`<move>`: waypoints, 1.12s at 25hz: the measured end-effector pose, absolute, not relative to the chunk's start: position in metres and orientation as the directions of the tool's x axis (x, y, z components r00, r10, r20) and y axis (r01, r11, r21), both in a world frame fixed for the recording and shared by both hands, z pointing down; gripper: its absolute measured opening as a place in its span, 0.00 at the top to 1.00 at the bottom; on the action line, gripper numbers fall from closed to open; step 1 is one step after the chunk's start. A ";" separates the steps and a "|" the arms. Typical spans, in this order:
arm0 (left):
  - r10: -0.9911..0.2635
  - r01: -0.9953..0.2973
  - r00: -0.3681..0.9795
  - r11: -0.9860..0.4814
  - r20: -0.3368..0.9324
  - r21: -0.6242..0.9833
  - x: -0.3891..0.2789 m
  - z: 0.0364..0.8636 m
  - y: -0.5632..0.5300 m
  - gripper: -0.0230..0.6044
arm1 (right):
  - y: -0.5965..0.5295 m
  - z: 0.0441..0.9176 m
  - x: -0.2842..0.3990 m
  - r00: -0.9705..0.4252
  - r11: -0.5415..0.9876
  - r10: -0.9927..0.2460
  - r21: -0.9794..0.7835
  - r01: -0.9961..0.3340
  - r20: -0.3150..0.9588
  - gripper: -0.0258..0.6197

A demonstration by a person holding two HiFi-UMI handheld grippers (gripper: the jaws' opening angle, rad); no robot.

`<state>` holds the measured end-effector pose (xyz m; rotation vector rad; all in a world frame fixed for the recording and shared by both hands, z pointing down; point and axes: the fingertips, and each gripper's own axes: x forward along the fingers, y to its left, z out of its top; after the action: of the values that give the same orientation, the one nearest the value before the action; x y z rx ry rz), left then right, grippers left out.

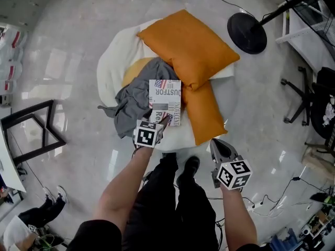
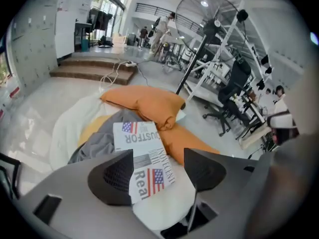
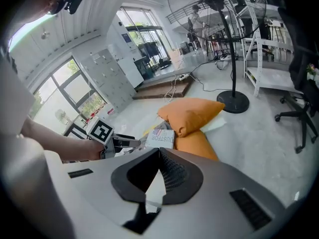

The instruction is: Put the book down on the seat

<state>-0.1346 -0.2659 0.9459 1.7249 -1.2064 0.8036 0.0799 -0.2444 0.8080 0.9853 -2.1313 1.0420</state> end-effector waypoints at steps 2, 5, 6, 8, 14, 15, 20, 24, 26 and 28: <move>-0.461 -0.926 0.377 -0.169 0.803 0.338 -0.123 0.908 -0.272 0.46 | -0.243 0.785 0.076 -0.577 0.444 -0.374 -0.406 -0.799 0.726 0.94; -0.568 -0.922 0.386 -0.211 0.727 0.325 -0.111 0.845 -0.277 0.70 | -0.246 0.748 0.077 -0.592 0.472 -0.402 -0.396 -0.788 0.699 0.94; -0.596 -0.923 0.384 -0.220 0.706 0.316 -0.108 0.825 -0.276 0.74 | -0.246 0.736 0.079 -0.595 0.479 -0.414 -0.391 -0.786 0.688 0.94; -0.634 -0.921 0.387 -0.232 0.669 0.313 -0.098 0.787 -0.266 0.78 | -0.241 0.710 0.087 -0.600 0.486 -0.442 -0.384 -0.785 0.667 0.94; -0.719 -0.918 0.392 -0.263 0.574 0.297 -0.068 0.685 -0.216 0.91 | -0.193 0.643 0.128 -0.609 0.487 -0.526 -0.377 -0.788 0.593 0.94; -0.731 -0.918 0.390 -0.266 0.560 0.293 -0.063 0.671 -0.208 0.92 | -0.183 0.635 0.136 -0.611 0.484 -0.538 -0.380 -0.788 0.581 0.94; -0.765 -0.918 0.393 -0.294 0.511 0.267 -0.027 0.605 -0.147 0.93 | -0.116 0.596 0.179 -0.615 0.463 -0.585 -0.404 -0.789 0.529 0.94; -0.776 -0.917 0.399 -0.326 0.488 0.232 0.008 0.561 -0.093 0.94 | -0.063 0.559 0.201 -0.628 0.490 -0.615 -0.392 -0.778 0.477 0.94; -0.781 -0.911 0.412 -0.347 0.470 0.222 0.024 0.538 -0.069 0.94 | -0.042 0.540 0.210 -0.633 0.504 -0.630 -0.383 -0.774 0.450 0.94; -0.783 -0.904 0.427 -0.372 0.452 0.210 0.038 0.514 -0.047 0.94 | -0.024 0.520 0.218 -0.636 0.511 -0.645 -0.380 -0.771 0.424 0.94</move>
<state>0.0383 -0.0474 0.5140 2.2618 -1.4311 0.3861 0.2184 -0.0238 0.5203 1.2043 -2.5248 0.8068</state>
